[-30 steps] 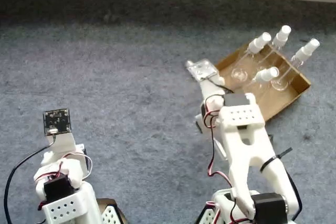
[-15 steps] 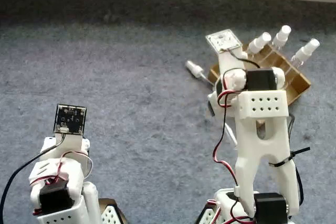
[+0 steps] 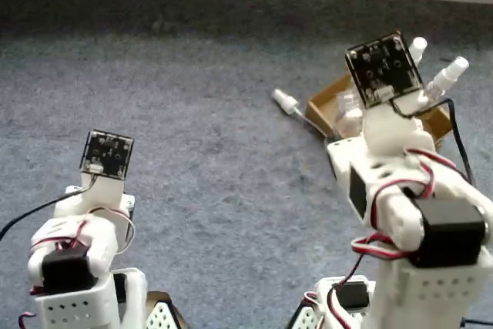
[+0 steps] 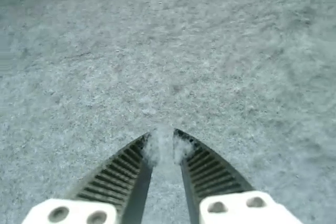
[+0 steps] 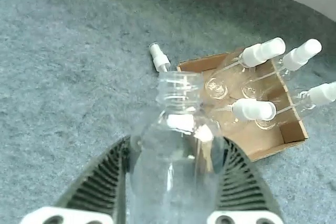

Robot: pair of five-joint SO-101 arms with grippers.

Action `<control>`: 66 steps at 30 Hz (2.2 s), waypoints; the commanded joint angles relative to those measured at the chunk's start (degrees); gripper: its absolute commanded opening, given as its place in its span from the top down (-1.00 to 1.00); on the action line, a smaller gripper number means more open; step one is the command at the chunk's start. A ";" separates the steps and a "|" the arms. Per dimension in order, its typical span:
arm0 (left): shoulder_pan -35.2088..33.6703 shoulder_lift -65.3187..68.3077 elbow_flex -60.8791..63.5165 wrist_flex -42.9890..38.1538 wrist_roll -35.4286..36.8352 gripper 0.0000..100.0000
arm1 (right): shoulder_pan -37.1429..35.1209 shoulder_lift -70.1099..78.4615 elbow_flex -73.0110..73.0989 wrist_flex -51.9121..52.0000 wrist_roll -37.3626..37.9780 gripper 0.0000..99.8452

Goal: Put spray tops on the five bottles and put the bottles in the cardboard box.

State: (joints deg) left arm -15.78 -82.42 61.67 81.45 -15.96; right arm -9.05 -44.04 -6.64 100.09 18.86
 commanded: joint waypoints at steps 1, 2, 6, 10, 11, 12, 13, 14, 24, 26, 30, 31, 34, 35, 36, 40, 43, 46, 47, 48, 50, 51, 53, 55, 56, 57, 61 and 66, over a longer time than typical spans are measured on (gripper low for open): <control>10.15 10.24 -8.40 0.35 0.35 0.99 | 0.66 -5.32 5.32 0.48 -0.62 0.84; 12.44 12.00 -9.71 0.70 1.85 0.99 | 0.66 -6.37 7.96 -0.66 -0.62 0.84; 21.85 20.35 -17.10 2.73 9.32 0.99 | 0.66 -12.09 21.14 -8.22 -0.62 0.84; 29.05 30.81 -25.63 3.87 13.54 0.99 | 0.75 -20.62 36.35 -19.30 -0.62 0.84; 30.37 33.63 -27.74 4.04 14.33 0.99 | 0.75 -22.99 40.48 -22.11 -0.70 0.84; 31.60 36.62 -29.93 4.04 15.03 0.99 | 0.75 -25.27 44.44 -25.01 -0.70 0.84; 32.75 39.60 -31.96 4.04 15.74 0.99 | 0.75 -27.65 48.57 -27.91 -0.70 0.84; 33.80 42.51 -33.80 4.04 16.35 0.99 | 0.75 -29.85 52.62 -30.90 -0.70 0.84; 41.19 65.36 -50.86 3.52 16.79 0.99 | 5.67 -44.62 79.96 -46.64 -0.70 0.84; 42.07 69.32 -54.73 3.52 16.79 0.99 | 7.78 -46.64 82.68 -47.60 -0.70 0.84; 42.68 79.16 -63.87 3.52 16.97 0.99 | 8.84 -50.95 86.73 -47.60 -0.70 0.84; 42.68 81.89 -66.33 3.60 17.58 0.99 | 8.84 -52.09 87.60 -47.60 -0.70 0.84; 42.59 89.63 -73.80 3.87 22.33 0.99 | 8.84 -55.87 90.68 -48.92 -0.70 0.84; 42.59 91.91 -76.44 3.87 24.18 0.99 | 8.84 -57.10 91.91 -50.15 -0.70 0.84; 42.68 94.11 -78.81 3.87 26.37 0.99 | 8.84 -58.33 93.32 -51.38 -0.70 0.84; 42.68 102.11 -88.13 3.52 37.19 0.99 | 8.84 -61.23 99.38 -53.41 -0.70 0.84; 42.68 108.26 -94.37 3.52 45.36 0.99 | 8.84 -61.14 101.58 -53.67 -0.70 0.84; 42.59 115.03 -100.26 3.08 51.78 0.98 | 8.31 -61.14 101.49 -53.76 -0.70 0.84; 42.59 117.32 -102.46 2.20 54.24 0.96 | 7.60 -61.14 101.67 -53.76 -0.70 0.84; 42.59 119.69 -104.40 1.14 57.76 0.91 | 6.64 -61.14 101.93 -53.76 -0.53 0.84; 42.33 123.91 -108.00 -0.18 65.41 0.79 | 4.97 -61.14 102.02 -53.76 -0.44 0.84; 42.24 125.76 -109.93 -0.35 68.40 0.72 | 4.44 -61.14 102.02 -53.76 -0.35 0.84; 42.24 129.27 -113.98 0.00 71.03 0.60 | 4.18 -61.14 102.02 -53.76 -0.35 0.84; 42.24 132.62 -118.02 -0.62 72.09 0.53 | 4.18 -61.14 102.02 -53.76 -0.26 0.84; 42.07 134.29 -120.13 -1.32 73.41 0.51 | 4.18 -61.14 102.02 -53.76 -0.26 0.84; 41.98 135.87 -122.07 -2.11 74.73 0.51 | 4.09 -61.14 102.02 -53.76 -0.26 0.84; 40.40 141.67 -131.12 -3.60 80.18 0.51 | 4.00 -61.14 102.02 -53.76 -0.26 0.84; 39.16 149.05 -141.76 -6.51 85.45 0.51 | 3.91 -61.14 102.02 -53.76 -0.26 0.84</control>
State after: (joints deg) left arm 25.10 63.78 -70.37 77.93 66.59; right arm -4.57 -104.26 95.16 48.22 18.77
